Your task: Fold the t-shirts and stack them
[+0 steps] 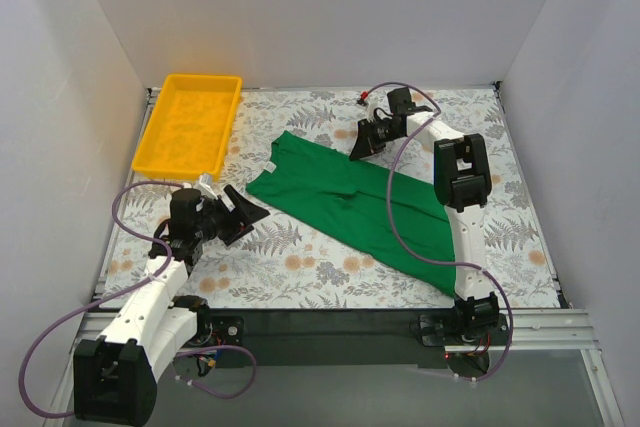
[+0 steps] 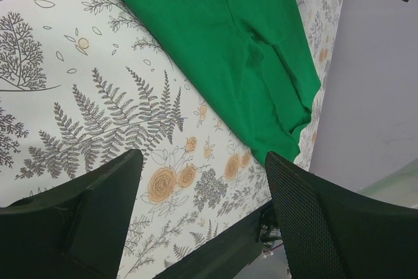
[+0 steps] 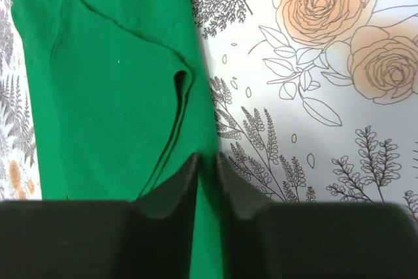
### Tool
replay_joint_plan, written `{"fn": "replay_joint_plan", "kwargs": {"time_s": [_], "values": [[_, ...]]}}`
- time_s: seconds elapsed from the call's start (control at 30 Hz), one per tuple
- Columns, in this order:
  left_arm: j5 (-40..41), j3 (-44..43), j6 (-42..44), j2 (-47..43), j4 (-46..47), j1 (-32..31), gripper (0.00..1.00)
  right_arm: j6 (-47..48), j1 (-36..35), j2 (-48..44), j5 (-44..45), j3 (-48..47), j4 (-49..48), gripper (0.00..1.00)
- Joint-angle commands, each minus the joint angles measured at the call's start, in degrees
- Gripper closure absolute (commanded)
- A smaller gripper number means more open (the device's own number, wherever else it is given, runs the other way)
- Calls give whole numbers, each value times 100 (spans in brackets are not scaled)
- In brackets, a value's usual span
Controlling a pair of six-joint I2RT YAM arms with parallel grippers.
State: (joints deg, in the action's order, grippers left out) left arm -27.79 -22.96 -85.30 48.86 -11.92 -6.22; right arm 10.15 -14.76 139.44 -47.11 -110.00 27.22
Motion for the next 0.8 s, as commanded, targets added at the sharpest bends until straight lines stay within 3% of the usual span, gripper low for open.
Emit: {"fn": "replay_joint_plan", "kwargs": {"time_s": [0.0, 0.13, 0.33, 0.57, 0.67, 0.7, 0.77], "values": [[-112, 37, 40, -8, 67, 24, 25, 39, -26, -57, -87, 48, 231, 84], [-139, 46, 39, 18, 85, 24, 25, -13, 0, -66, -44, -57, 240, 98], [-156, 20, 39, 141, 137, 24, 25, -468, 360, -31, 604, -574, 30, 99], [-261, 55, -57, 501, 532, 24, 25, -963, 1325, -92, 1301, -488, -428, 99], [-358, -6, -162, 861, 945, 15, 25, -866, 1659, -180, 1143, -295, -420, 75], [-437, -59, -224, 1140, 1146, 7, 25, -805, 1722, -310, 1117, -94, -411, 61], [-482, -208, -277, 1475, 1462, -55, 26, -516, 1836, -678, 1125, 144, -384, 52]]}}
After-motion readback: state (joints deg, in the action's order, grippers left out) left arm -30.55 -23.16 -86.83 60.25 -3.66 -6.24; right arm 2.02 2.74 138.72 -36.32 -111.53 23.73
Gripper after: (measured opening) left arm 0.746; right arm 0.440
